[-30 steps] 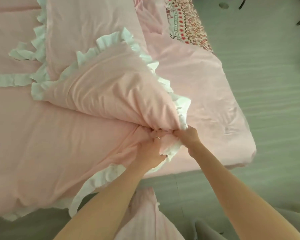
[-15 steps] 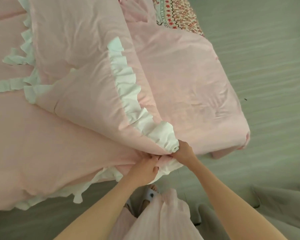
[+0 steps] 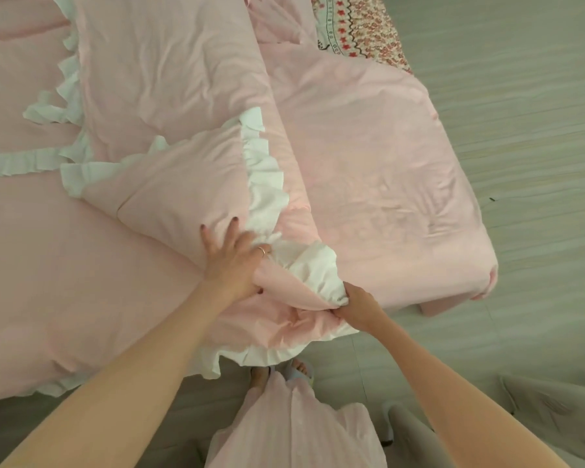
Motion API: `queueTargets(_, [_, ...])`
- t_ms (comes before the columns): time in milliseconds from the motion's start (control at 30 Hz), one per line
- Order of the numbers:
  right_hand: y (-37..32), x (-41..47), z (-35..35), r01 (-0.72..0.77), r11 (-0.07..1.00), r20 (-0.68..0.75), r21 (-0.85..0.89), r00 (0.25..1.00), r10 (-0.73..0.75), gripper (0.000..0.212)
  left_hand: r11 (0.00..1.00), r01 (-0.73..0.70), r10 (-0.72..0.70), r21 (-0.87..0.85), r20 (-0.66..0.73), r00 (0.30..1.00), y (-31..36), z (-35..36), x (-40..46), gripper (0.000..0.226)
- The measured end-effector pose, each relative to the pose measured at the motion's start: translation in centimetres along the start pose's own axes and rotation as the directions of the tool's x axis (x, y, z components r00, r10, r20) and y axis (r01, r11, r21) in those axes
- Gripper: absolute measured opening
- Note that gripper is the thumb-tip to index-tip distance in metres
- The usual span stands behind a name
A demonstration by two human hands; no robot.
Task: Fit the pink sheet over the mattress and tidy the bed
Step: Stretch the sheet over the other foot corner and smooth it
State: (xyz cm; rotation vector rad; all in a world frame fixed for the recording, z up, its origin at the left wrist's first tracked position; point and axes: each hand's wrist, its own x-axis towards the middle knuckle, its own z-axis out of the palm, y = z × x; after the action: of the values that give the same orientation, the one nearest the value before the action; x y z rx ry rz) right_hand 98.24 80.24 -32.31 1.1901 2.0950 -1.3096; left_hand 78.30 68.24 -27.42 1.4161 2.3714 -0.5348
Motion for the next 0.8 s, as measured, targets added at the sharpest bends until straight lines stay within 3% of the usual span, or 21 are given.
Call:
queueTargets(133, [0.4, -0.5, -0.1, 0.013, 0.999, 0.014, -0.039, 1.000, -0.012, 0.017, 0.993, -0.002, 0.015, -0.121, 0.113, 0.993, 1.1, 2.3, -1.1, 0.038])
queueTargets(233, [1.0, -0.8, 0.4, 0.023, 0.999, 0.035, -0.049, 0.999, -0.021, 0.009, 0.978, -0.065, 0.090, -0.199, 0.115, 0.989, 1.4, 3.6, -2.3, 0.033])
queueTargets(300, [1.4, -0.8, 0.6, 0.020, 0.998, 0.114, -0.055, 0.993, -0.013, 0.018, 0.976, -0.080, 0.125, -0.201, 0.220, 0.967, 1.4, 3.6, -2.1, 0.031])
queueTargets(367, [1.8, -0.2, 0.1, -0.028, 0.995, 0.231, -0.099, 0.972, 0.050, 0.039, 0.989, -0.107, 0.142, -0.106, 0.420, 0.897, 2.3, 3.2, -1.5, 0.035])
queueTargets(400, [2.2, 0.1, -0.4, -0.065, 0.993, 0.266, -0.097, 0.960, 0.089, 0.040, 0.991, -0.123, 0.136, -0.060, 0.543, 0.828, 3.2, 2.9, -1.2, 0.037])
queueTargets(467, [2.8, 0.7, -2.1, -0.128, 0.991, 0.229, -0.043, 0.964, 0.134, 0.031, 0.993, -0.116, 0.094, -0.016, 0.703, 0.705, 5.3, 1.7, 0.0, 0.038])
queueTargets(500, [2.9, 0.6, -3.6, -0.153, 0.988, 0.182, -0.013, 0.971, 0.152, 0.028, 0.995, -0.095, 0.080, -0.020, 0.720, 0.689, 6.3, 0.8, 0.8, 0.039])
queueTargets(567, [2.6, 0.3, -6.4, -0.166, 0.984, 0.089, 0.060, 0.983, 0.160, 0.025, 0.996, -0.047, 0.081, -0.069, 0.658, 0.749, 6.9, -1.1, 2.4, 0.046])
queueTargets(633, [2.8, -0.4, -10.0, -0.174, 0.971, 0.010, 0.164, 0.984, 0.175, 0.020, 0.973, 0.023, 0.106, -0.229, 0.534, 0.839, 7.5, -3.4, 4.6, 0.049])
queueTargets(733, [3.1, -2.3, -14.9, -0.168, 0.956, -0.047, 0.241, 0.982, 0.184, 0.016, 0.787, 0.095, 0.108, -0.609, 0.288, 0.952, 9.4, -6.4, 6.9, 0.034])
queueTargets(800, [3.4, -3.1, -18.3, -0.148, 0.952, -0.054, 0.269, 0.984, 0.169, 0.015, 0.673, 0.063, 0.086, -0.737, 0.163, 0.983, 12.0, -8.4, 8.3, 0.027])
